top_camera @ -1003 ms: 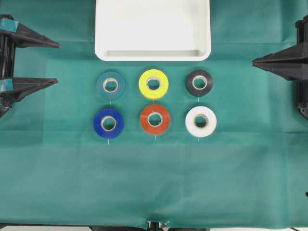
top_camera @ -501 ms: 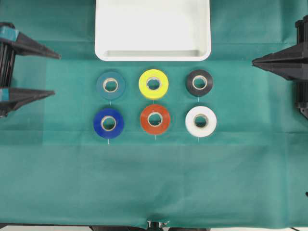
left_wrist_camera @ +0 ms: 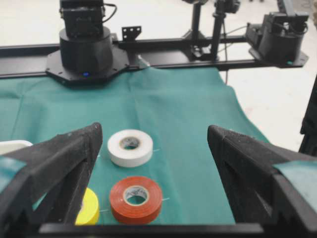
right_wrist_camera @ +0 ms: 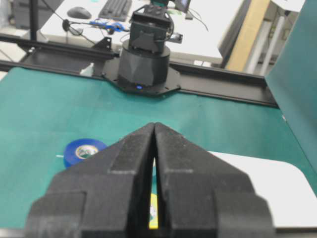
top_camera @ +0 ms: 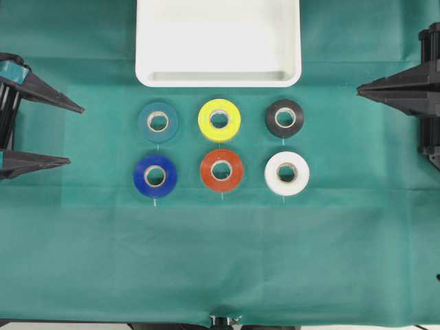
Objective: Place the tape from the fixed location into the white case.
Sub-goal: 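Move the open left gripper over the blue tape roll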
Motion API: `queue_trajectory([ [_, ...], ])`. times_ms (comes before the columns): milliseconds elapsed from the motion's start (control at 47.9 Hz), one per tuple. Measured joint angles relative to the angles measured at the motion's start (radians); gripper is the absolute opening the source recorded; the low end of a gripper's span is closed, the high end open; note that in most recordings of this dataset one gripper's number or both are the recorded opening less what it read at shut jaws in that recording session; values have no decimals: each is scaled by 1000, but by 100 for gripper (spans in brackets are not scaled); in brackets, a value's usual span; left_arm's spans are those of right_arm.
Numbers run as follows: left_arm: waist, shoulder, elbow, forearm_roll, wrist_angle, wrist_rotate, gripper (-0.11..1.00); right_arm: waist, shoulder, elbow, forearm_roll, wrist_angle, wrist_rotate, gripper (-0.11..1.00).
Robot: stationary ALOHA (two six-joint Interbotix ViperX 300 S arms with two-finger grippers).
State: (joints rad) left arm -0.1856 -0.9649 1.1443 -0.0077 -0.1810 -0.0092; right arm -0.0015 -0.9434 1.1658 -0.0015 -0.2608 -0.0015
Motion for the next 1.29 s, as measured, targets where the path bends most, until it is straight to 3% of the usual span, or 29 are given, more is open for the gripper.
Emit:
queue_trajectory([
  [585, -2, 31, -15, 2, -14, 0, 97, 0, 0, -2, 0, 0, 0, 0],
  [1295, -2, 362, -230, 2, -25, 8, 97, 0, 0, -2, -2, 0, 0, 0],
])
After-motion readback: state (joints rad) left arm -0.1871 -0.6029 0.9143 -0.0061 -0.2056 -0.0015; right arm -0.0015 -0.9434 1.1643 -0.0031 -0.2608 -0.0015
